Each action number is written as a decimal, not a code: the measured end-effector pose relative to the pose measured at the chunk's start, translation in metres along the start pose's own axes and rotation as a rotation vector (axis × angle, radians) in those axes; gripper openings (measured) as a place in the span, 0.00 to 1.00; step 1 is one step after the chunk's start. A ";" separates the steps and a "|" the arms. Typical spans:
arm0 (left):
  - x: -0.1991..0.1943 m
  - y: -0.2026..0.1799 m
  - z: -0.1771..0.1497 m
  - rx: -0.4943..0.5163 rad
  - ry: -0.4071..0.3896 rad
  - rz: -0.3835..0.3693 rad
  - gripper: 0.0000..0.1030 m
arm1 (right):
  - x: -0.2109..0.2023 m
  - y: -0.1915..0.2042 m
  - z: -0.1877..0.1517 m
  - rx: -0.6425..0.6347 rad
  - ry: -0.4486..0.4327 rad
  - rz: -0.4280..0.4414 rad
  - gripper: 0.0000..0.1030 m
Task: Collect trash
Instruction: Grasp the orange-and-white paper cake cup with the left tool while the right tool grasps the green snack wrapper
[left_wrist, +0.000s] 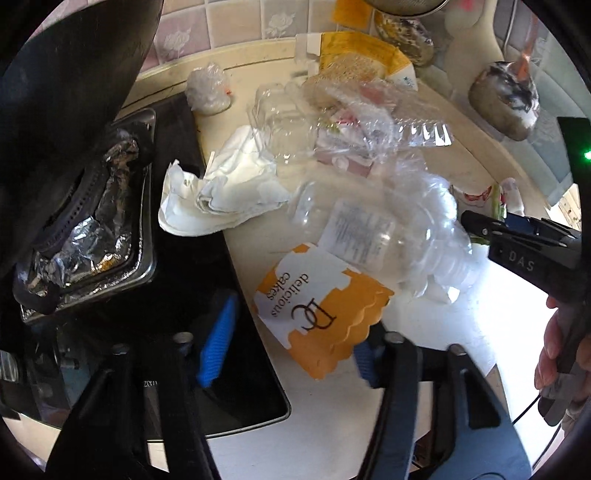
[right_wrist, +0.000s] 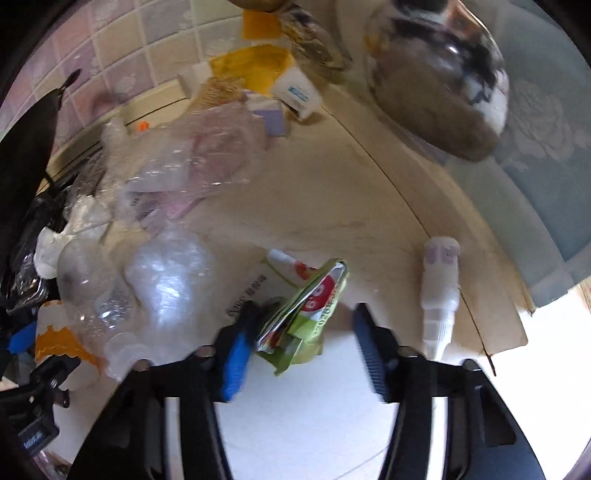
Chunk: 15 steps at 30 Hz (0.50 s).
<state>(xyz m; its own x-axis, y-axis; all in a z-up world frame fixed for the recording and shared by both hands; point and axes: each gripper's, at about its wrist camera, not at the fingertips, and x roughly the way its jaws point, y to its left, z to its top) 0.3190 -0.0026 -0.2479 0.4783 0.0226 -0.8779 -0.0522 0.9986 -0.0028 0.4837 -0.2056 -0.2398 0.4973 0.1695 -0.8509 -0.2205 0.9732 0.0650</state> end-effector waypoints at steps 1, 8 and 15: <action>0.001 0.000 0.000 -0.002 0.003 0.006 0.41 | 0.001 0.003 0.001 -0.010 -0.001 0.007 0.32; -0.001 -0.002 -0.004 0.001 -0.010 0.020 0.24 | 0.015 0.011 0.009 -0.018 -0.014 -0.010 0.17; -0.016 0.000 -0.012 -0.017 -0.035 0.015 0.22 | 0.004 0.007 0.009 0.006 -0.019 0.050 0.07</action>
<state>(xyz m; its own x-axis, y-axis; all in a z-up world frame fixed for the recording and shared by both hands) 0.3007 -0.0033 -0.2394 0.5075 0.0398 -0.8608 -0.0749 0.9972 0.0019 0.4918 -0.1972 -0.2382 0.5016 0.2206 -0.8365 -0.2400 0.9645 0.1105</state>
